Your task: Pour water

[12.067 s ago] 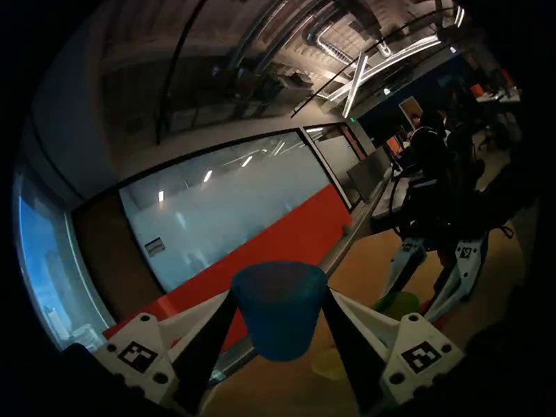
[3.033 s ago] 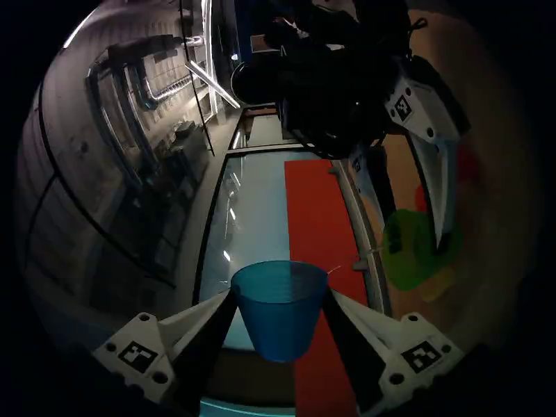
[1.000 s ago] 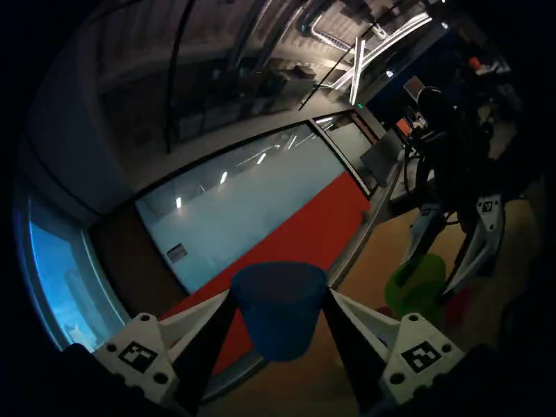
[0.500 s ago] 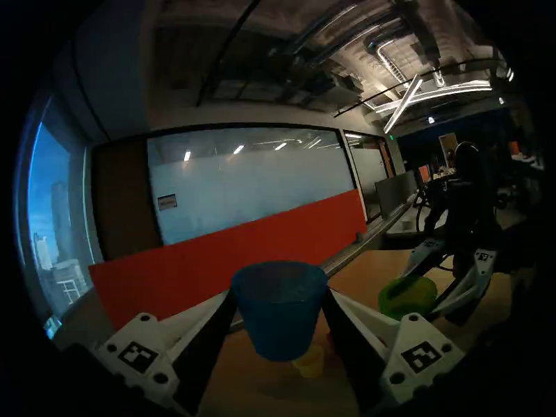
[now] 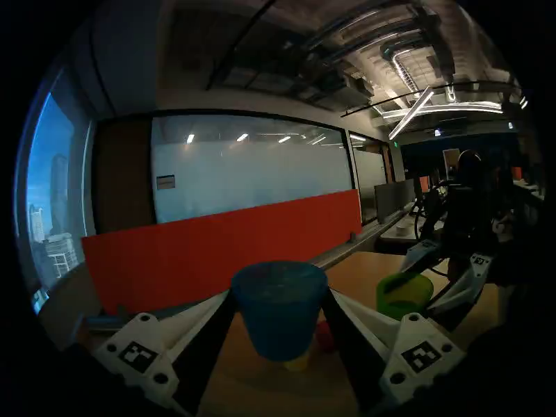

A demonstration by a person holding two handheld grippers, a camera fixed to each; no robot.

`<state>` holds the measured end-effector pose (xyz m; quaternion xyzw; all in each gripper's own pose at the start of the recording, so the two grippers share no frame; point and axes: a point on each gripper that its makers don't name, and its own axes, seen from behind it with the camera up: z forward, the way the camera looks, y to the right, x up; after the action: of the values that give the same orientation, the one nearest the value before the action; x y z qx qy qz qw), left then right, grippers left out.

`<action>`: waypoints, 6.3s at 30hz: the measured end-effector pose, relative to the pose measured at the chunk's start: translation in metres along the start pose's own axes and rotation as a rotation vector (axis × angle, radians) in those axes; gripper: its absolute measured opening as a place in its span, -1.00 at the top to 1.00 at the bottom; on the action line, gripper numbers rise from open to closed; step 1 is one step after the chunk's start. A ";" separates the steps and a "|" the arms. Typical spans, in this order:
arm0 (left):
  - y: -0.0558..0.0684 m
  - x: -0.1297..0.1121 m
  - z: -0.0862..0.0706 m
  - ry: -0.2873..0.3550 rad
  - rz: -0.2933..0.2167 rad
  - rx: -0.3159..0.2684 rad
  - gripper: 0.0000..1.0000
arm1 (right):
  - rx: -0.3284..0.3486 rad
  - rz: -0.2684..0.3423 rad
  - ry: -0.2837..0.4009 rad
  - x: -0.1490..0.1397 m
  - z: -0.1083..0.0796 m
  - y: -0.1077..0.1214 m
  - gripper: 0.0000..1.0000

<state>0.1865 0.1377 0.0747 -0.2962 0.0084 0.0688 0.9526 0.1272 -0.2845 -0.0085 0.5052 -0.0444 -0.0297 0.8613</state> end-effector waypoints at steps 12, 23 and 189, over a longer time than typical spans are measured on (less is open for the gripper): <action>-0.002 -0.046 -0.003 -0.117 -0.009 -0.011 -0.71 | 0.009 -0.010 -0.088 -0.011 -0.001 -0.007 -0.83; 0.005 -0.081 -0.005 -0.194 -0.014 -0.036 -0.73 | 0.011 0.021 -0.151 -0.028 -0.007 -0.008 -0.83; 0.027 -0.251 -0.082 -0.612 -0.018 -0.072 -1.00 | -0.036 -0.035 -0.518 -0.186 -0.095 -0.035 -0.98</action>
<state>-0.0635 0.0819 0.0060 -0.2953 -0.2839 0.1467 0.9004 -0.0480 -0.2008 -0.0937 0.4663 -0.2540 -0.1738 0.8294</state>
